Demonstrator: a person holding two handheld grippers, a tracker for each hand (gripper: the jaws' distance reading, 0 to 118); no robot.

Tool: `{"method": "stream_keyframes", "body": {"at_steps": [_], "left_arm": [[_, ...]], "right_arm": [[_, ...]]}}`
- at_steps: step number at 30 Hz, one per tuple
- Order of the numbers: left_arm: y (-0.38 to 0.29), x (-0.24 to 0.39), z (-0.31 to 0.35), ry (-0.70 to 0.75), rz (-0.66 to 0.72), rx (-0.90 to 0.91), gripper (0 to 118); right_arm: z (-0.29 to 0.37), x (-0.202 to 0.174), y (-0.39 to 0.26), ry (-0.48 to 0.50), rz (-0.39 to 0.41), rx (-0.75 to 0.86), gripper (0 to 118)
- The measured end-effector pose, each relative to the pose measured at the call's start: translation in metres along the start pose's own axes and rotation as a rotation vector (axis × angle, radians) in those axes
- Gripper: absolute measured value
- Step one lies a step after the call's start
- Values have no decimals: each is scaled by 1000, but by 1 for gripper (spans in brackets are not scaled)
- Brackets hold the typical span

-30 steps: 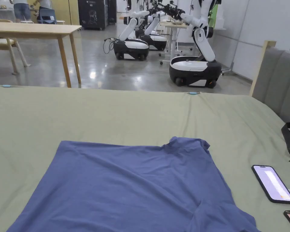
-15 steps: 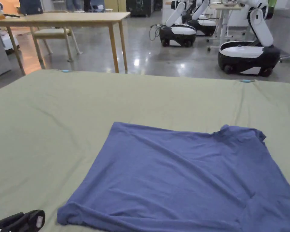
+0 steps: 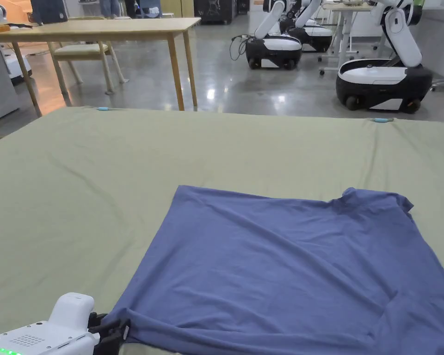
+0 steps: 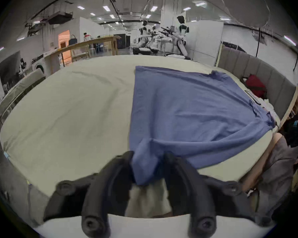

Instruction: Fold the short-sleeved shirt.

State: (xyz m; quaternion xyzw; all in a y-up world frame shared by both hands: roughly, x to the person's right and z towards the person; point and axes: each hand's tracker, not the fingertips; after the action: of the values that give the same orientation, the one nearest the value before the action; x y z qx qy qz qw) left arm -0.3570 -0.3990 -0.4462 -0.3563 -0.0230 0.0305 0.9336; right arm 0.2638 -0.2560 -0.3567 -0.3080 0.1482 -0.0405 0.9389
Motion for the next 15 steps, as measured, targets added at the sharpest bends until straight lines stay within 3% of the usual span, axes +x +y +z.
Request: {"method": "stream_keyframes", "body": {"at_steps": [3,5,10,11,12,13,14,15], "left_arm": [[-3,4,7,-1,0,42,11],[-2,5,8,-24,15,52,10],[-1,6,14,-10,-6,55,11],[-1,6,15,-12,-1,56,10],[0,6,16,-14,4,62,11],[1,8,18,-20,3,62,10],[2,11,21,-19,5,64,11],[2,12,21,-20,9,67,10]], "right_arm": [[-6,9,0,-9,2,-21,2],[-15,5,2,-20,13,-49,2],[-44,10,26,-18,151,-92,2],[-55,16,30,-35,178,-115,7],[-71,19,35,-56,219,-153,22],[-85,27,35,-65,261,-189,60],[-97,35,33,-62,280,-223,86],[-111,43,31,-59,279,-264,95]]}}
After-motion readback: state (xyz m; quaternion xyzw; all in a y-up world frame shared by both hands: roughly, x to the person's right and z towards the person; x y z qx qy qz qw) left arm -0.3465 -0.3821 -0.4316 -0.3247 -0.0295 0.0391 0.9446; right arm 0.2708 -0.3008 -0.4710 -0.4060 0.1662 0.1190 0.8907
